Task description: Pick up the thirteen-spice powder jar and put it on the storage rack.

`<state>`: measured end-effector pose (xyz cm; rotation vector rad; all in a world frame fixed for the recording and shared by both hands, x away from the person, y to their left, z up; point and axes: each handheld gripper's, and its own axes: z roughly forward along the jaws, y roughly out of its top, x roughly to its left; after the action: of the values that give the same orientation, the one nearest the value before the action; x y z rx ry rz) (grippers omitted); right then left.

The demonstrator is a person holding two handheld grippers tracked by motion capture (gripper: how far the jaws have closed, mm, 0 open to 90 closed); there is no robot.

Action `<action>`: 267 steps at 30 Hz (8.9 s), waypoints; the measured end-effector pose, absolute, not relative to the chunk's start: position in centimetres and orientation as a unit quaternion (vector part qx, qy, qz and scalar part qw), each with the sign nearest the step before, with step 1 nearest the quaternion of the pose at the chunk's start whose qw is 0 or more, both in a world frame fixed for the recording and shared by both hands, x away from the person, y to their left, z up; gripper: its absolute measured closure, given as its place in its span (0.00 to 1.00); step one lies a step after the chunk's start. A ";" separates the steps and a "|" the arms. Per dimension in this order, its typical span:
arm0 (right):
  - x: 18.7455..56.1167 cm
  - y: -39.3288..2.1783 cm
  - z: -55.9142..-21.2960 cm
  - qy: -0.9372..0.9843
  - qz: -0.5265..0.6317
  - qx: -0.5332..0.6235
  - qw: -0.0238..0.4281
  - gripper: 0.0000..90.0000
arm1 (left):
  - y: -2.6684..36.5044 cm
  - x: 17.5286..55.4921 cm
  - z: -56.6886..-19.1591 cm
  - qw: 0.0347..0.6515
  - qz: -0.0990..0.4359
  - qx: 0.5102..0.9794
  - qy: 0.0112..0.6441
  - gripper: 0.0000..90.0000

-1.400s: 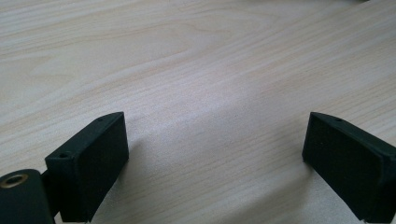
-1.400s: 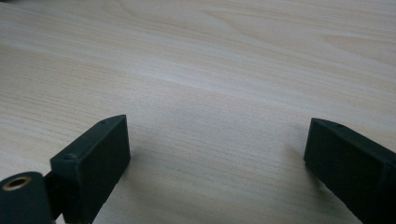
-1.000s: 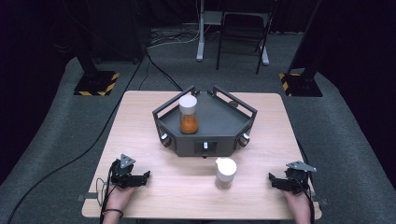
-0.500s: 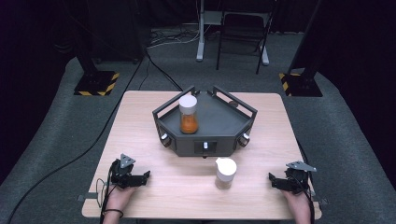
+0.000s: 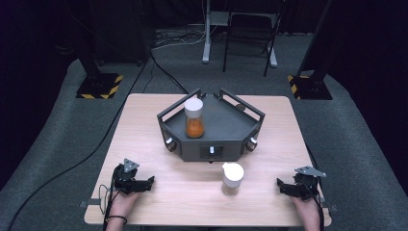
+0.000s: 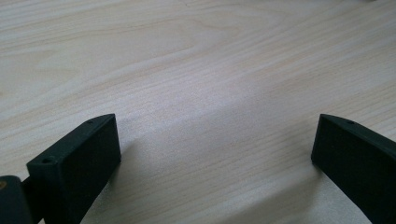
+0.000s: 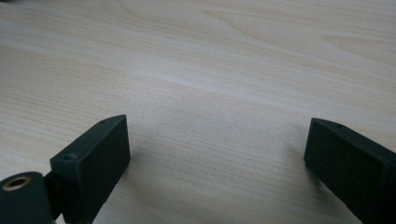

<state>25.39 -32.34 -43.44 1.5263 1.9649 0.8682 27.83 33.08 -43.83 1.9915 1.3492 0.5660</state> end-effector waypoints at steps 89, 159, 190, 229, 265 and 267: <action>22.6 -30.0 -38.6 0.753 0.404 0.467 0.226 0.08 | 33.1 27.9 -43.8 0.330 0.216 0.762 0.515 0.01; 24.8 -23.8 -38.6 0.795 0.474 0.338 0.170 0.17 | 33.1 27.9 -43.8 0.329 0.216 0.762 0.515 0.01; 25.5 -21.9 -39.1 0.806 0.458 0.329 0.183 0.32 | 33.1 27.9 -43.8 0.329 0.216 0.761 0.515 0.01; 25.7 -23.3 -34.0 0.808 0.445 0.320 0.215 0.33 | 33.1 27.9 -43.8 0.329 0.216 0.761 0.515 0.01; 26.6 -24.3 -29.1 0.794 0.438 0.335 0.255 0.33 | 33.1 27.9 -43.8 0.329 0.216 0.762 0.515 0.01; 26.7 -24.2 -28.9 0.794 0.436 0.336 0.258 0.33 | 33.1 27.9 -43.8 0.329 0.216 0.761 0.515 0.01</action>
<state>26.68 -24.20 -28.87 0.9110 2.1535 1.1811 27.88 33.10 -43.84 1.9923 1.3467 0.5652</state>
